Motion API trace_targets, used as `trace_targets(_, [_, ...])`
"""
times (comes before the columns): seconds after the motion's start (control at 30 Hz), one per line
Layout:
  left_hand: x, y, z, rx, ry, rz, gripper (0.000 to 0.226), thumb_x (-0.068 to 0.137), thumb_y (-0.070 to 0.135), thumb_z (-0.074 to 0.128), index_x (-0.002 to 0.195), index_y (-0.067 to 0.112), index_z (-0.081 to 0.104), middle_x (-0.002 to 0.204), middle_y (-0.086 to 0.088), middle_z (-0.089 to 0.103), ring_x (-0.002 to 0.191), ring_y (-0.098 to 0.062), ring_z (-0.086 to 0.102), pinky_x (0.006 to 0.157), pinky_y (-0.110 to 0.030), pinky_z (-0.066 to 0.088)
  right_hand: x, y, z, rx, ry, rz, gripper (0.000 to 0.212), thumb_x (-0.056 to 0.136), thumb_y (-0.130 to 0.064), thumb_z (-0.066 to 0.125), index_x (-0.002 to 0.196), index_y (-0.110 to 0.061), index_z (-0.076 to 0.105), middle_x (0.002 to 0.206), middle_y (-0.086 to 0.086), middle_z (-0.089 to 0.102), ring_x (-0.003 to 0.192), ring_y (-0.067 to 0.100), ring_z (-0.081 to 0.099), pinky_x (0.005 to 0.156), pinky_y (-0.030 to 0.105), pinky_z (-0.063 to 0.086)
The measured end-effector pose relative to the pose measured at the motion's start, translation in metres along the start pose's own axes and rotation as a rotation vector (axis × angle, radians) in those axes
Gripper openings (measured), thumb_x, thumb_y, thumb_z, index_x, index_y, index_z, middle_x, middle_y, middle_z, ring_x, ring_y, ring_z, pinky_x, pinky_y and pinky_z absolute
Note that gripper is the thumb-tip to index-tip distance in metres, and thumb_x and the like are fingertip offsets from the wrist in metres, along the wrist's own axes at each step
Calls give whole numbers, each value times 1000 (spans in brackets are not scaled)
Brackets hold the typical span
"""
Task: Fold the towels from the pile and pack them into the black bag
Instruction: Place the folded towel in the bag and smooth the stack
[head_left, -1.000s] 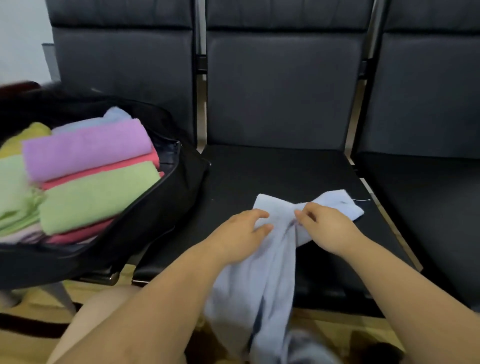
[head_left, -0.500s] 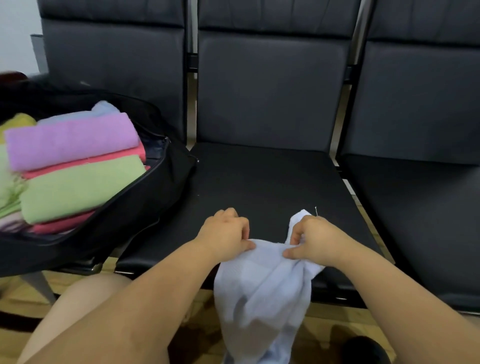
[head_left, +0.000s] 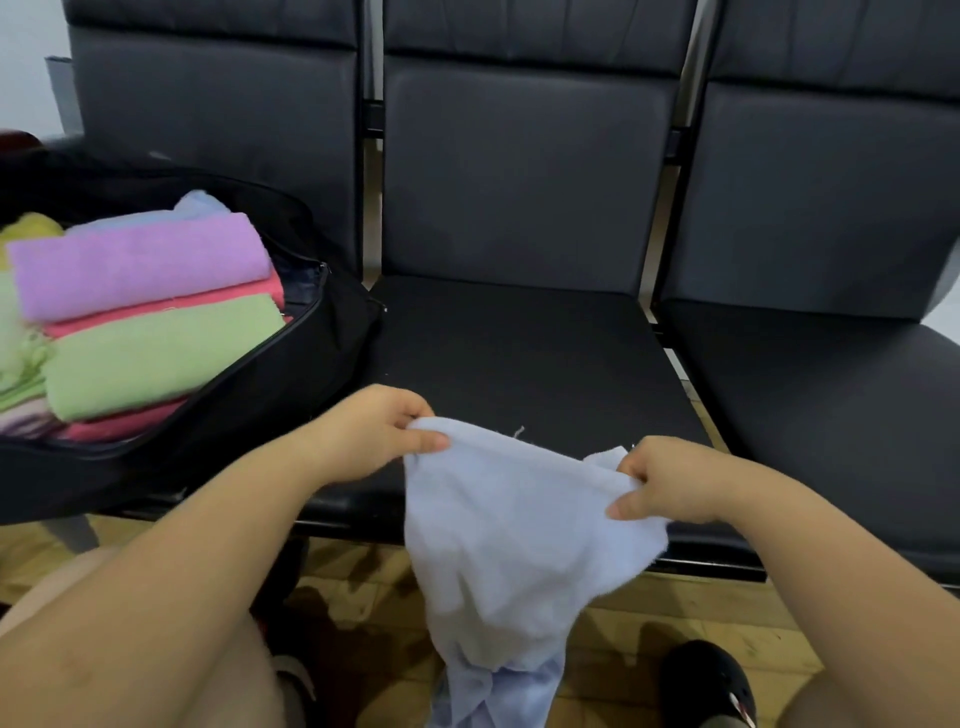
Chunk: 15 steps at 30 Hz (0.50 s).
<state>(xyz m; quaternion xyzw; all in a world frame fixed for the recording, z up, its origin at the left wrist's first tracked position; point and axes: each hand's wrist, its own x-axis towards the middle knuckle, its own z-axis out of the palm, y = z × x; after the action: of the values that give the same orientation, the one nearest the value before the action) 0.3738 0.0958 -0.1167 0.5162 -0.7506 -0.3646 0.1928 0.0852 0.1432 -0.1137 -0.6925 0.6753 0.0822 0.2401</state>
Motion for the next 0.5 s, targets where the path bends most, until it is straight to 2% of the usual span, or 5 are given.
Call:
trace_targets(0.13, [-15, -10, -20, -192, 85, -68, 15, 87, 20, 68, 77, 8, 66, 71, -3, 71, 71, -15, 68, 73, -30, 57, -13, 15, -9, 85, 54, 46, 37, 82, -34, 71, 63, -14, 46, 64, 2, 37, 59, 15, 35, 58, 26, 29])
trace_targets(0.23, [-23, -20, -29, -171, 122, -116, 18, 91, 22, 62, 85, 6, 65, 76, -8, 71, 70, -16, 68, 65, -28, 57, -25, 27, -17, 154, 83, 66, 43, 81, -36, 73, 55, -13, 47, 56, -3, 37, 56, 13, 37, 57, 24, 31])
trace_targets(0.37, [-34, -34, -43, -34, 210, -134, 22, 96, 27, 54, 88, 8, 61, 84, -13, 67, 74, -21, 66, 62, -29, 55, -44, 41, -23, 282, 84, 46, 40, 79, -51, 69, 83, -11, 68, 80, 2, 63, 84, 22, 60, 83, 34, 46])
trace_targets(0.43, [-43, -33, -51, -55, 164, -133, 23, 93, 31, 57, 88, 9, 61, 79, -9, 66, 68, -20, 64, 60, -30, 54, -55, 45, -27, 563, -11, -47, 64, 63, -62, 76, 94, -7, 66, 98, 12, 67, 95, 26, 63, 91, 39, 48])
trace_targets(0.5, [-54, -27, -60, -277, 22, -111, 40, 74, 48, 73, 84, 10, 66, 70, -8, 63, 58, -18, 58, 52, -26, 47, -65, 50, -32, 951, -153, -173, 83, 56, -52, 86, 113, 4, 61, 112, 24, 64, 99, 32, 63, 85, 39, 55])
